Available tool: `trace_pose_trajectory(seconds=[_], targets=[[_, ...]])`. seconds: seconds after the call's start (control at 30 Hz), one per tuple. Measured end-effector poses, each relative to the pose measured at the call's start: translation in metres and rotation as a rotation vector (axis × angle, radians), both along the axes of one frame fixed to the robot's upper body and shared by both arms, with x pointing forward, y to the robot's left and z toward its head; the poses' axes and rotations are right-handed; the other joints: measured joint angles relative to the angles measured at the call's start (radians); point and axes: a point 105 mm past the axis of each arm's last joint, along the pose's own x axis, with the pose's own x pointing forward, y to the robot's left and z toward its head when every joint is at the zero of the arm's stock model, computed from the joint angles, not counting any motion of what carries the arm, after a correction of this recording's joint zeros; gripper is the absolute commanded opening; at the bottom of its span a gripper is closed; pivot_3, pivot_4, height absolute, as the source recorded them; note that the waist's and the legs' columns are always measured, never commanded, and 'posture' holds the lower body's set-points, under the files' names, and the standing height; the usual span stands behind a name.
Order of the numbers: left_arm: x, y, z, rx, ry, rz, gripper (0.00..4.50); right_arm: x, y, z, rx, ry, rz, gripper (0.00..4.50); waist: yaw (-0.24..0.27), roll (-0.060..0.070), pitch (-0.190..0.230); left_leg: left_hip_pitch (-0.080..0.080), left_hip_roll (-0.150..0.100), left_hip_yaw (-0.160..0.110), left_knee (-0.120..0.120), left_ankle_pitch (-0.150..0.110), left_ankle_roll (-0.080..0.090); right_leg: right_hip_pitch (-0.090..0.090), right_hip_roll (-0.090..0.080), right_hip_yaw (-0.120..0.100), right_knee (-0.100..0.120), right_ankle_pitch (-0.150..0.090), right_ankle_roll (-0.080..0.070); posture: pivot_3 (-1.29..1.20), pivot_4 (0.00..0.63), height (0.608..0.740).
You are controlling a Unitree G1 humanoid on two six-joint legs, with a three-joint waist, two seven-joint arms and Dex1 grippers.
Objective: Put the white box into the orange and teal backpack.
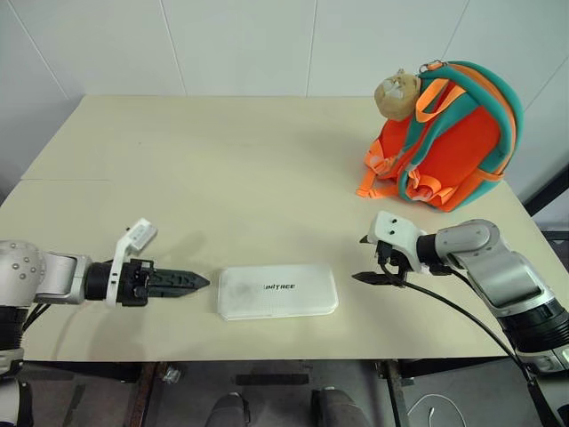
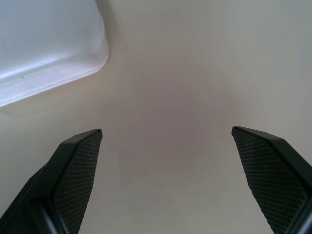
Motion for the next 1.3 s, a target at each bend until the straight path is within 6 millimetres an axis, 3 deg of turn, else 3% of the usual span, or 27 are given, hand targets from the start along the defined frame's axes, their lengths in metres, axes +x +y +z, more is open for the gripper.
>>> trace_pose_trajectory(seconds=[0.2,0.73,1.03,1.17,1.3], targets=[[0.005,-0.008,-0.008,-0.02,0.066,-0.005,4.47,0.0,0.007,-0.002,0.02,-0.005,-0.001,4.5,0.002,0.0,0.0,0.0,0.0,0.0,0.0,0.0,0.0,0.0,0.0,0.0,0.0,0.0,0.0,0.0,0.15,0.74],[0.019,-0.046,-0.021,-0.108,0.048,-0.015,4.47,-0.002,0.013,-0.006,0.039,0.003,0.003,4.5,0.002,0.0,0.0,0.0,-0.001,-0.001,0.002,0.001,-0.001,0.0,0.0,0.0,0.001,0.0,0.0,0.0,0.15,0.74],[0.033,-0.045,-0.02,-0.113,-0.01,0.072,4.47,-0.002,0.013,-0.007,0.038,0.007,-0.001,4.5,0.001,0.0,0.0,0.0,-0.001,-0.001,0.002,0.002,-0.004,0.001,0.0,-0.001,0.001,0.0,0.0,0.0,0.15,0.74],[0.036,-0.043,-0.022,-0.093,-0.014,0.093,3.66,-0.002,0.013,-0.007,0.038,0.007,-0.001,4.5,0.001,0.0,0.0,0.0,-0.001,-0.001,0.002,0.003,-0.004,0.001,0.0,-0.001,0.001,0.0,0.001,0.0,0.15,0.74],[0.037,-0.044,-0.027,-0.079,-0.006,0.095,2.42,-0.002,0.013,-0.007,0.037,0.007,0.001,4.5,0.002,0.0,0.0,0.0,-0.001,-0.001,0.002,0.003,-0.005,0.001,0.0,-0.001,0.001,0.0,0.001,0.0,0.15,0.74]])
